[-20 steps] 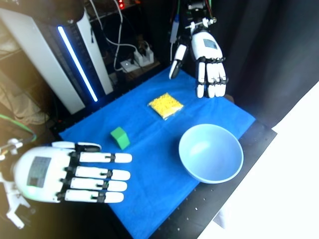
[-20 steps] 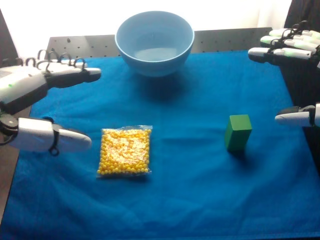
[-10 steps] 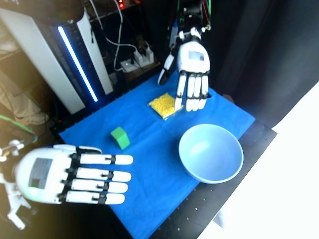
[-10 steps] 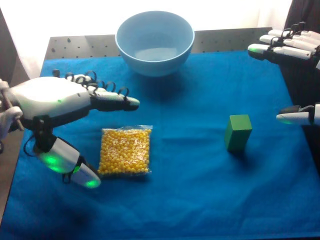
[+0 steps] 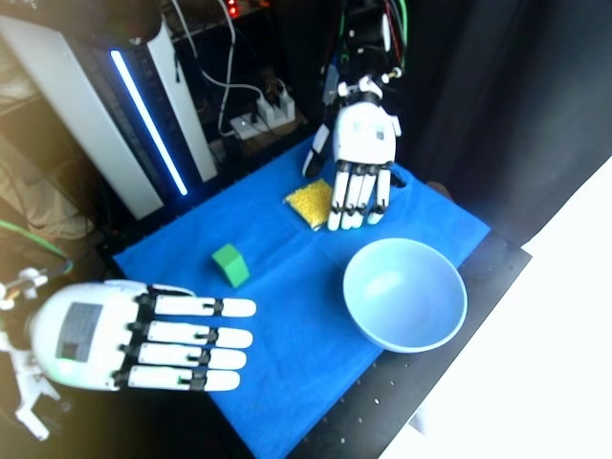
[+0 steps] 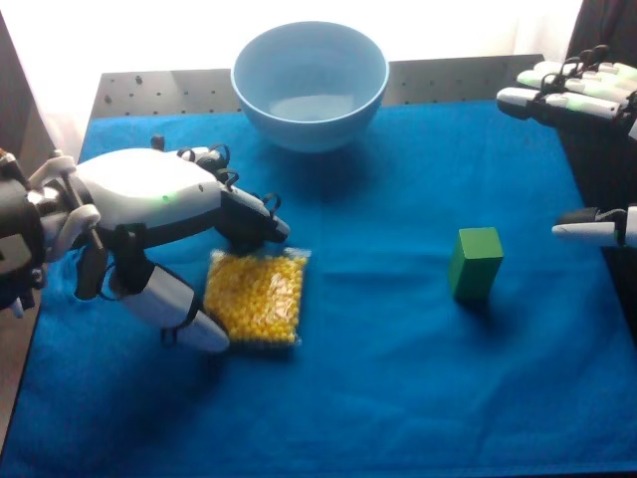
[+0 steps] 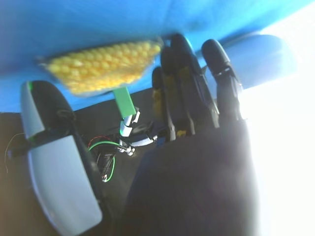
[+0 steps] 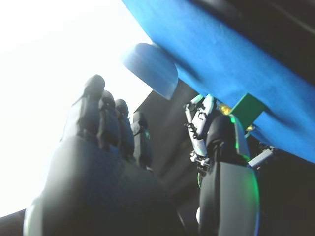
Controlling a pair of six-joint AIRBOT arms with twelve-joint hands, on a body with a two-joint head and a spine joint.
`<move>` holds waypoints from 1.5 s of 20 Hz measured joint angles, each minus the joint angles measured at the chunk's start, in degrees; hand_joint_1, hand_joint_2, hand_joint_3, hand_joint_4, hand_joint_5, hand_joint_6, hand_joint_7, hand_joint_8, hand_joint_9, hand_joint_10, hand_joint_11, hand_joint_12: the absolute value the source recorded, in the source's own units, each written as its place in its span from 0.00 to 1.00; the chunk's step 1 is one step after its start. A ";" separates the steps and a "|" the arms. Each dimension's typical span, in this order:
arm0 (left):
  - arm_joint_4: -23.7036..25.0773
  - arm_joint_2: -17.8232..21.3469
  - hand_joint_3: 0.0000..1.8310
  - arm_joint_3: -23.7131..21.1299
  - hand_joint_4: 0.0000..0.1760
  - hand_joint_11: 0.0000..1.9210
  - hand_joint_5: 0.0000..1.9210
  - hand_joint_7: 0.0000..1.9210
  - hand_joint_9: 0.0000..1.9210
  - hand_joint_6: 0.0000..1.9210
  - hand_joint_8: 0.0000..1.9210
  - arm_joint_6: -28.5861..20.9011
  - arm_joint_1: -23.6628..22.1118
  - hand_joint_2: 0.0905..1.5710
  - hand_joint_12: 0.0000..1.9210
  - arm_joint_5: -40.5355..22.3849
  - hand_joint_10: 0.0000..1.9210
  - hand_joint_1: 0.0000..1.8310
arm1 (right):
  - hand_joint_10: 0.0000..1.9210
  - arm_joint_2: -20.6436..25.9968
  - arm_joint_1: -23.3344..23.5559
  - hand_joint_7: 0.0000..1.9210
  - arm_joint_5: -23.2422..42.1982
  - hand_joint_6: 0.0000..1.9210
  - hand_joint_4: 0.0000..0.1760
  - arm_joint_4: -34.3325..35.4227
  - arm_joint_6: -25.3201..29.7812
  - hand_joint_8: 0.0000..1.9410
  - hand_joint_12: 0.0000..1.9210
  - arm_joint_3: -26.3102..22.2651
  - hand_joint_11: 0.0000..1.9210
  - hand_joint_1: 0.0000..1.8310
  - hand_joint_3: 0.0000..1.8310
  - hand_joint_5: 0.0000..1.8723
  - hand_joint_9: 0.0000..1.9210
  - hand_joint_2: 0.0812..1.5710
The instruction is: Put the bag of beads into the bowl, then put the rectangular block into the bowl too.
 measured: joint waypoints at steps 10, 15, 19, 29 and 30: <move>-6.62 5.18 0.00 -1.40 0.00 0.26 0.60 0.46 0.34 0.37 0.73 2.47 -3.17 0.64 1.00 -2.32 0.94 0.65 | 0.00 0.00 0.00 0.05 -0.04 0.00 0.58 0.20 0.00 0.00 0.10 -0.09 0.00 0.54 0.00 0.11 0.02 0.67; -8.70 4.85 0.00 1.42 0.00 0.39 0.57 0.55 0.49 0.33 0.55 7.06 -14.40 0.66 0.80 -8.28 0.57 0.69 | 0.00 -0.02 0.00 0.05 -0.04 0.00 0.42 0.11 0.00 0.00 0.00 0.13 0.00 0.58 0.00 0.10 0.01 0.68; -15.04 -4.74 0.00 11.58 0.00 0.32 0.55 0.53 0.47 0.38 0.55 10.97 -20.65 0.67 0.78 -5.60 0.47 0.68 | 0.01 -0.57 0.00 0.06 -0.02 0.01 0.45 0.31 0.00 0.01 0.01 1.01 0.02 0.59 0.00 0.11 0.03 0.69; -19.63 -21.09 0.00 29.59 0.99 0.00 0.01 0.21 0.25 0.00 0.00 11.67 -22.32 0.53 0.51 9.79 0.04 0.44 | 0.00 -1.75 0.66 0.04 -0.09 0.00 0.35 -0.35 0.00 0.00 0.00 2.29 0.00 0.44 0.01 0.08 0.00 0.71; -19.74 -19.65 0.00 28.09 1.00 0.00 0.00 0.20 0.25 0.00 0.00 11.80 -22.14 0.52 0.46 9.46 0.02 0.43 | 0.00 -1.75 0.72 0.03 -0.07 0.00 0.34 -0.46 0.00 0.00 0.00 2.23 0.00 0.43 0.01 0.08 0.00 0.71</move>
